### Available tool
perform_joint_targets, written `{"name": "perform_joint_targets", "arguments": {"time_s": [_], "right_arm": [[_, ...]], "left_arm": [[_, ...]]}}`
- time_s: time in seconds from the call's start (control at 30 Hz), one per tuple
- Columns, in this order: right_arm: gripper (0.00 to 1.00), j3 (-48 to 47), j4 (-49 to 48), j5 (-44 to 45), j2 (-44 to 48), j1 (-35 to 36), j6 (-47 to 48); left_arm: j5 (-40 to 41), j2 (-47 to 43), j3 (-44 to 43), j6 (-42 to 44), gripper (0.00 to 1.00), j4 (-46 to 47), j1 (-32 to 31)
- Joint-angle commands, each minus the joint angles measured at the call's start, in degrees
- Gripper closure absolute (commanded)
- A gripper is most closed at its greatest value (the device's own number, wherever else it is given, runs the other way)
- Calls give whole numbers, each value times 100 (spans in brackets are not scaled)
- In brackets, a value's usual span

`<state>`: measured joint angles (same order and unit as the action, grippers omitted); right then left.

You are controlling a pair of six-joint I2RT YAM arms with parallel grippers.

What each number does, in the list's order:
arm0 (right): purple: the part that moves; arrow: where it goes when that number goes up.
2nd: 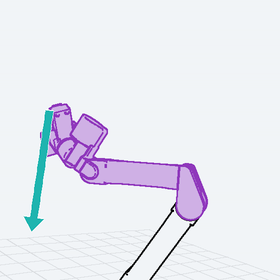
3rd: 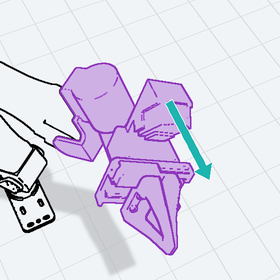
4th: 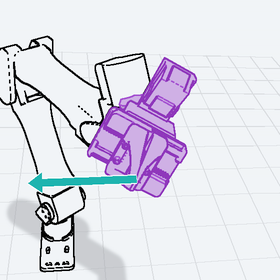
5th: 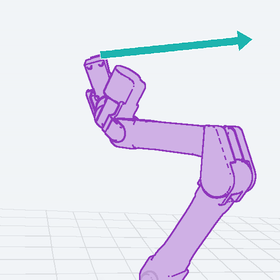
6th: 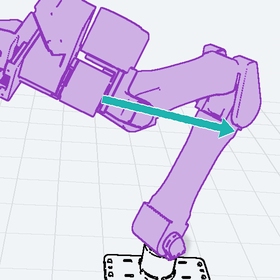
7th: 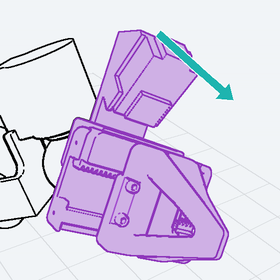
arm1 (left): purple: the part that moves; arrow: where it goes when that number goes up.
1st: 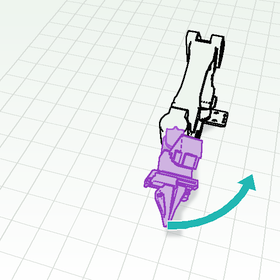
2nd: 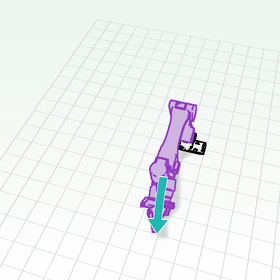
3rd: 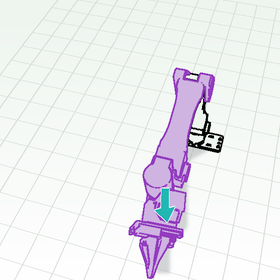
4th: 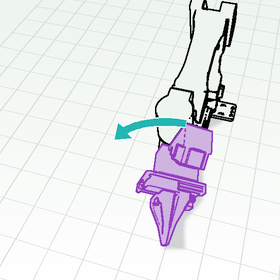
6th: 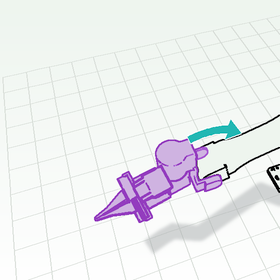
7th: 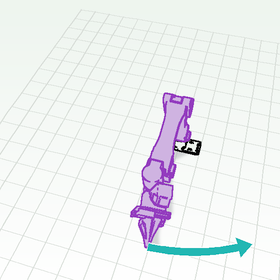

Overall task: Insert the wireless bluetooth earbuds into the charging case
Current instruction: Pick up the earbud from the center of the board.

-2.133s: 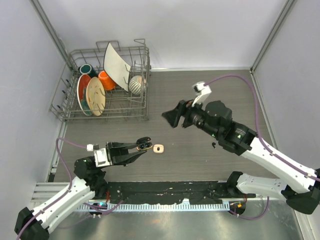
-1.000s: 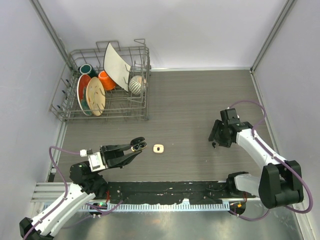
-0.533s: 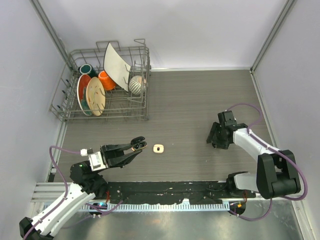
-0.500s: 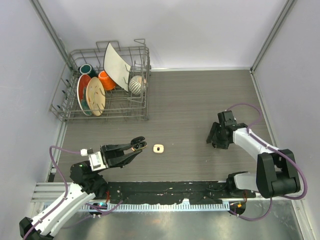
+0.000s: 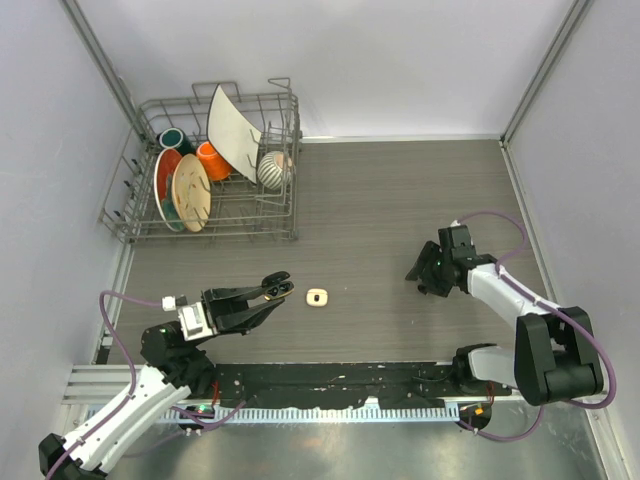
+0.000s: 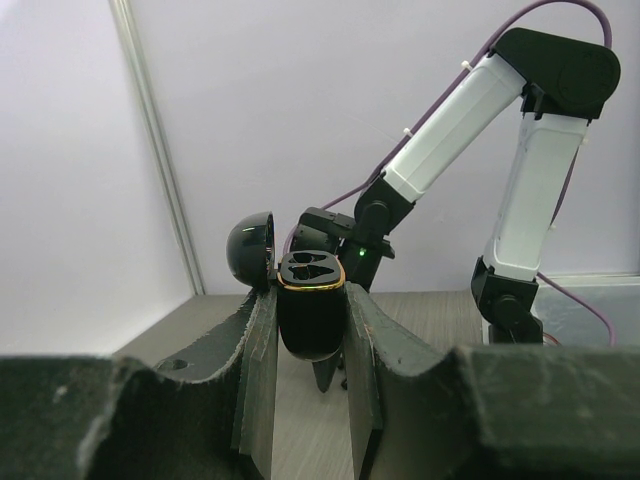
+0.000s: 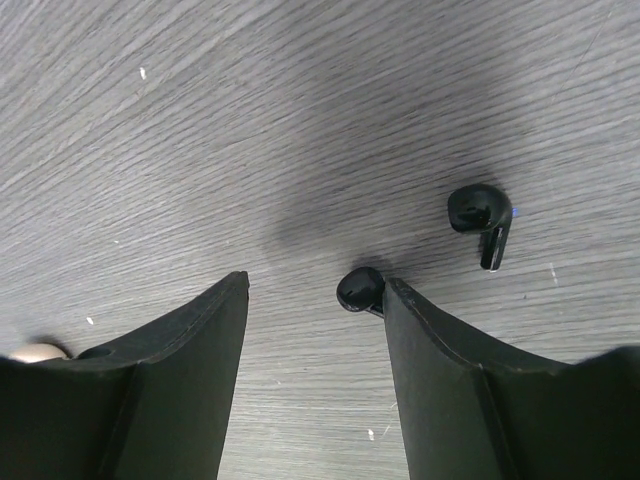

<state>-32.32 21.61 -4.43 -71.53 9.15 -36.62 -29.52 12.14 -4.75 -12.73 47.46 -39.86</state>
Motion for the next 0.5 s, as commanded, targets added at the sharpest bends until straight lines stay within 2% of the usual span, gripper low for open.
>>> {"name": "perform_joint_targets", "arguments": {"time_s": [0.0,0.23,0.47], "right_arm": [[38,278,98,-146,69,52,-346],[36,305,362,293,244,280,-416],[30,419,239,688,315,1106,-1030]], "left_arm": [[113,51,10,95,100,149,-13],[139,69,18,87,100,184,-5],[131,69,18,69,100,211,-13]]}}
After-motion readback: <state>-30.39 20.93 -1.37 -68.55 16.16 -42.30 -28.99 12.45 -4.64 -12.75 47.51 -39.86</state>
